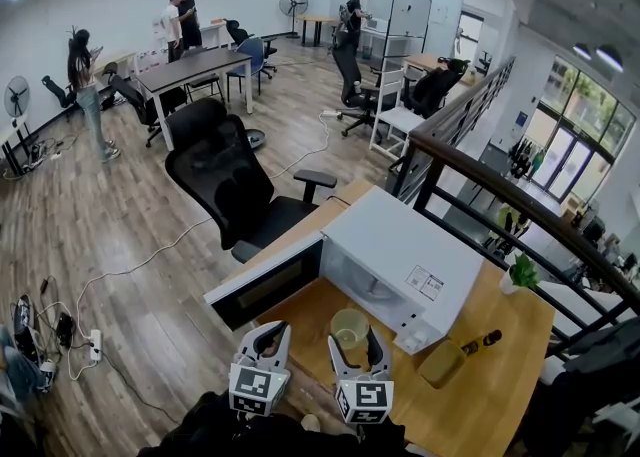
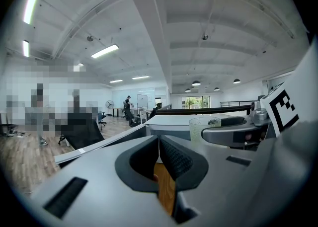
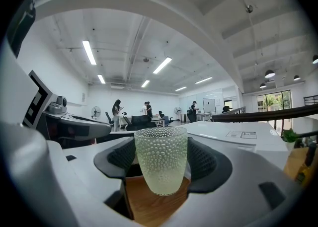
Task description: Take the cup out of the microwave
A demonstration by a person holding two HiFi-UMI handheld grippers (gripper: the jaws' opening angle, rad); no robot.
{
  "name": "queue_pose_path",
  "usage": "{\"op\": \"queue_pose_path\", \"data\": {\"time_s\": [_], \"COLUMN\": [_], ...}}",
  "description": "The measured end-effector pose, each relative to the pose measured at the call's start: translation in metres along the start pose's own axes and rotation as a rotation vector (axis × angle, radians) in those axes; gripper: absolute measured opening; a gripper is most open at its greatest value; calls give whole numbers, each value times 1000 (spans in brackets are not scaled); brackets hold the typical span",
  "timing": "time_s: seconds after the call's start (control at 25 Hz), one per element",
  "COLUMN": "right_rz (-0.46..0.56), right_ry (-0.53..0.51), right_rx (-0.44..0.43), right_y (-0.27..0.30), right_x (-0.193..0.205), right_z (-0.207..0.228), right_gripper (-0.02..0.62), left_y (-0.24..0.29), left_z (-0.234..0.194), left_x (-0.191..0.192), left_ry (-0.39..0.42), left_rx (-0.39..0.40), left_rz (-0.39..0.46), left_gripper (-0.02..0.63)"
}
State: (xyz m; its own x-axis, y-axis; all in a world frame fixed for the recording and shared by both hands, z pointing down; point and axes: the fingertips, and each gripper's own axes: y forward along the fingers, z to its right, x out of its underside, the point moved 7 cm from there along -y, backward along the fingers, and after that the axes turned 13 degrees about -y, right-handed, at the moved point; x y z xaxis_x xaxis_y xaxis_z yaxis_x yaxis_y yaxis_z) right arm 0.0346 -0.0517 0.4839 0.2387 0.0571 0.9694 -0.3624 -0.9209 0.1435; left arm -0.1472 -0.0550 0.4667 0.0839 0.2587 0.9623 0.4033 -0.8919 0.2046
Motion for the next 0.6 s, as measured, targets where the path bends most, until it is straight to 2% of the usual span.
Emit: {"op": "queue_pose_path", "data": {"time_s": [0.6], "right_rz": [15], "right_ry": [3], "right_rx": [1], "right_y": [0], "right_x": [-3], "right_z": [2], "right_gripper": [341], "left_y": [0], "left_z": [0], "left_x": [0], "left_ry": [4], "left_rx": [6], "left_rz": [3], "left_gripper": [28]}}
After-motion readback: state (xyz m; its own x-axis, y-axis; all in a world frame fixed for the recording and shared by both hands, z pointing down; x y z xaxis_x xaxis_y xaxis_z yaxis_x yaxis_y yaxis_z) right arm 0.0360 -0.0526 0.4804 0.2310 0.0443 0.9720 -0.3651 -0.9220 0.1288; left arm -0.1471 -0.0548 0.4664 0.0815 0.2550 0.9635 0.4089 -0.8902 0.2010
